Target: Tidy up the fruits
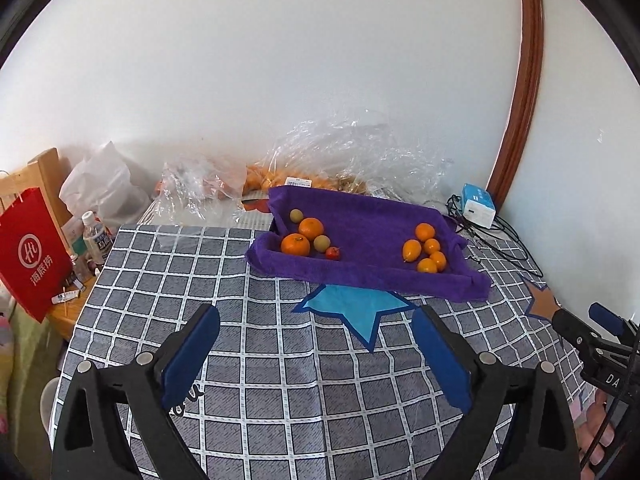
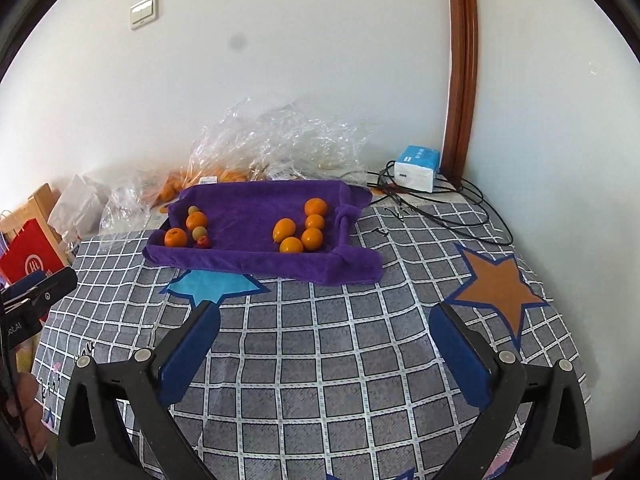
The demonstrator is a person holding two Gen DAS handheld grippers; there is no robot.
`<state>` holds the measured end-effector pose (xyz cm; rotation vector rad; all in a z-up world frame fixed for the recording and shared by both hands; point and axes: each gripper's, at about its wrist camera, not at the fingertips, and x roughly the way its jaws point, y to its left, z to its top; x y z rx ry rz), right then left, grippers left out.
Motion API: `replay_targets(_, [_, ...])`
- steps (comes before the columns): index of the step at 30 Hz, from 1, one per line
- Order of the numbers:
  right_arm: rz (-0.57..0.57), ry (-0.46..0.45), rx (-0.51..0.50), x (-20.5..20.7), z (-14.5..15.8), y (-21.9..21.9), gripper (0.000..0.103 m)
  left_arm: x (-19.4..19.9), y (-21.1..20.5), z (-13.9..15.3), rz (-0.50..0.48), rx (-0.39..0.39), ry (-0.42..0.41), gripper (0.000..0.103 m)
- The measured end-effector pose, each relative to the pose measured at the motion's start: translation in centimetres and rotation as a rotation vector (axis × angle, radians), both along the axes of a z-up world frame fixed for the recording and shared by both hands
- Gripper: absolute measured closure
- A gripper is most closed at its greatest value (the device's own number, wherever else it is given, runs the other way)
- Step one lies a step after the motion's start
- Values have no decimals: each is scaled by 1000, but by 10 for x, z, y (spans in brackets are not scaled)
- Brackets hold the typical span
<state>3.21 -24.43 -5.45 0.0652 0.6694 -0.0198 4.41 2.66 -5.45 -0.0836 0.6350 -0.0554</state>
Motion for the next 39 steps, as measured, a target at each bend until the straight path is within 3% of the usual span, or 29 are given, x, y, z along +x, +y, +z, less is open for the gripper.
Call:
replay_targets(7, [-7,-4,-11,-6,-1,-2,0,-3,-5,-1,11,33,-4,6])
replay_targets(39, [-16,10,-18,-10,-7,2,0,-11,-2,0,6,12,-9,6])
